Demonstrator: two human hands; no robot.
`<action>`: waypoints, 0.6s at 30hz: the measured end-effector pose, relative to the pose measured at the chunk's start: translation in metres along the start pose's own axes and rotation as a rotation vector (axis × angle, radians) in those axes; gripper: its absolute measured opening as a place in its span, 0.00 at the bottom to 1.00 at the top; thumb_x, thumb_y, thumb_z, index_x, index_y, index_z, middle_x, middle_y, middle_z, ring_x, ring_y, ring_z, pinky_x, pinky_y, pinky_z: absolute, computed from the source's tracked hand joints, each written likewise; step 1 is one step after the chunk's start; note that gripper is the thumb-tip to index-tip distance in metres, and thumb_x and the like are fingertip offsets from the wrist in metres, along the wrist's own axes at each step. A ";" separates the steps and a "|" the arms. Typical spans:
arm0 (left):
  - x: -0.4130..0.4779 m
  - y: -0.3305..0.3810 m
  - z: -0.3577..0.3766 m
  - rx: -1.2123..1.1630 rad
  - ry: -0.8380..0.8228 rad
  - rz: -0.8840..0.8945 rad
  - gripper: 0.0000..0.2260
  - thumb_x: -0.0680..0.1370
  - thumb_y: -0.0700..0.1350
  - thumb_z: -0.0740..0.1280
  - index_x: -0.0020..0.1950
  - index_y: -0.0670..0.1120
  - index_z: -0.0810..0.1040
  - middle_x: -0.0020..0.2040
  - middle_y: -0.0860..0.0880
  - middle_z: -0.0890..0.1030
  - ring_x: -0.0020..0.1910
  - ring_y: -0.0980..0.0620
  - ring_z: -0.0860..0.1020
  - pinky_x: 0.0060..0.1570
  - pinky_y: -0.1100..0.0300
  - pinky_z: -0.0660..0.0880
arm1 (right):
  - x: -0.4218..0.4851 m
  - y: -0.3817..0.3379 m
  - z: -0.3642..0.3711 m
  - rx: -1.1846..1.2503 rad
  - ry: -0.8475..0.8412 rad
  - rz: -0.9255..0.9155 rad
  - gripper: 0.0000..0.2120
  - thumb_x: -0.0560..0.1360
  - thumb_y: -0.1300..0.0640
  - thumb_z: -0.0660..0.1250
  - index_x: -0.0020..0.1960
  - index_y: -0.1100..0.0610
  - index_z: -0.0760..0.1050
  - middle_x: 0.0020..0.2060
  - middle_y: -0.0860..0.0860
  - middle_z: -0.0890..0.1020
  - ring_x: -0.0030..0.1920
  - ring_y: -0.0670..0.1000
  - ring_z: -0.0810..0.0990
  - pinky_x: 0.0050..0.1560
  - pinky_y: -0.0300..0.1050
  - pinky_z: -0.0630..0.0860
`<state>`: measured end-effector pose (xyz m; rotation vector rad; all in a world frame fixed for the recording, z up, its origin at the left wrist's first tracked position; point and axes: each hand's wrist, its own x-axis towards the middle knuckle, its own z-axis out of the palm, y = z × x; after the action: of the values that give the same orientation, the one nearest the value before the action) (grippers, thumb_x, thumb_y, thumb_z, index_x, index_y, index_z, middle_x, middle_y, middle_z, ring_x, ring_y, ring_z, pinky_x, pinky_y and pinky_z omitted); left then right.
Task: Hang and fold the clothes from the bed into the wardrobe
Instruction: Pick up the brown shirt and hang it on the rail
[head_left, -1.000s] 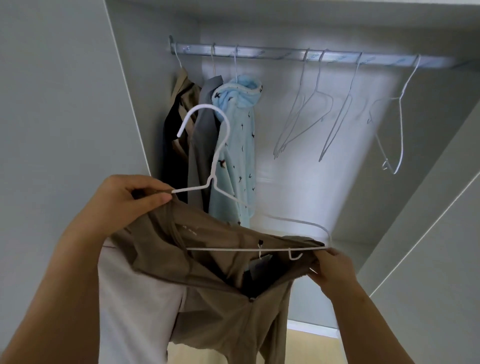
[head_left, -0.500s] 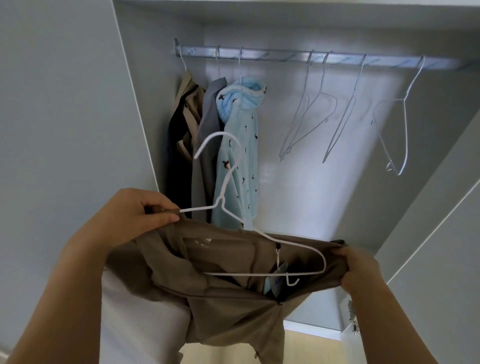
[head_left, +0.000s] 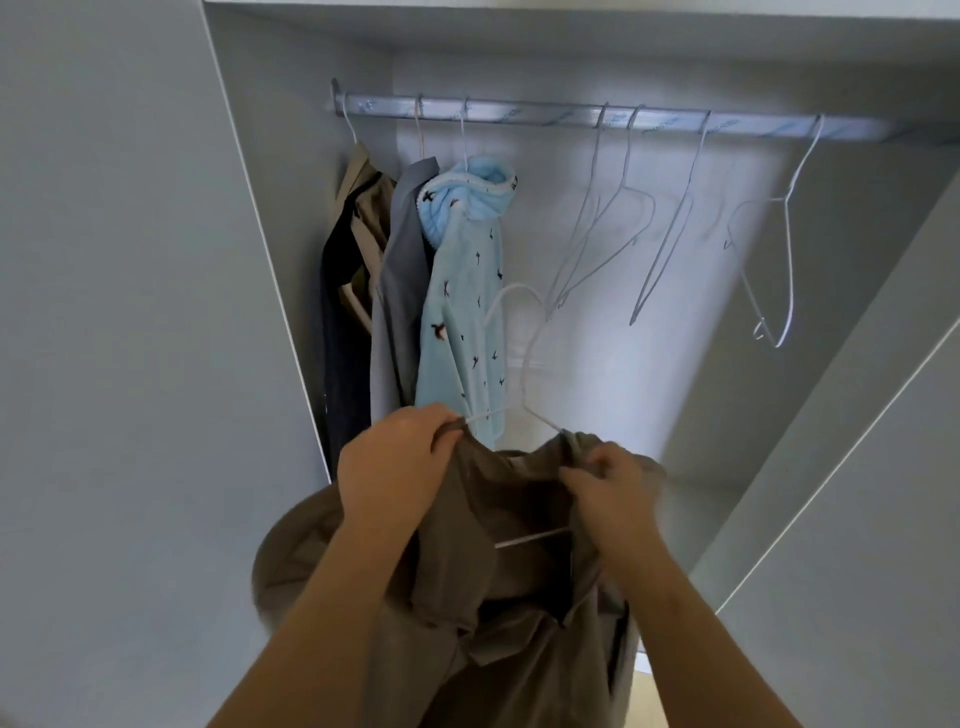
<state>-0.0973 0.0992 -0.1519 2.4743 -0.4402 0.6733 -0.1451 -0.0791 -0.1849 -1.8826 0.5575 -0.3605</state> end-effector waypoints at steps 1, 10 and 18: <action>0.002 0.001 0.000 -0.028 0.014 -0.019 0.08 0.78 0.49 0.64 0.52 0.54 0.81 0.46 0.54 0.81 0.44 0.54 0.77 0.37 0.66 0.64 | -0.005 -0.002 0.004 -0.050 -0.119 -0.061 0.12 0.71 0.59 0.69 0.35 0.53 0.66 0.31 0.47 0.71 0.33 0.47 0.70 0.34 0.41 0.68; 0.016 -0.008 -0.026 -0.500 -0.167 0.083 0.09 0.70 0.41 0.73 0.45 0.55 0.82 0.36 0.66 0.79 0.40 0.67 0.78 0.42 0.79 0.70 | 0.003 -0.025 -0.039 -0.428 0.353 -0.416 0.08 0.75 0.46 0.63 0.46 0.48 0.78 0.48 0.49 0.77 0.55 0.54 0.72 0.57 0.51 0.65; 0.028 0.002 -0.029 -0.683 -0.262 -0.078 0.07 0.74 0.43 0.68 0.41 0.56 0.80 0.33 0.58 0.82 0.35 0.64 0.79 0.40 0.75 0.73 | 0.001 -0.005 -0.026 -0.361 0.017 -0.285 0.28 0.78 0.44 0.55 0.23 0.53 0.58 0.19 0.48 0.64 0.25 0.47 0.65 0.30 0.41 0.61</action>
<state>-0.0857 0.1094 -0.1145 1.9090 -0.5565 0.1199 -0.1565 -0.0984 -0.1709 -2.3185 0.3820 -0.4869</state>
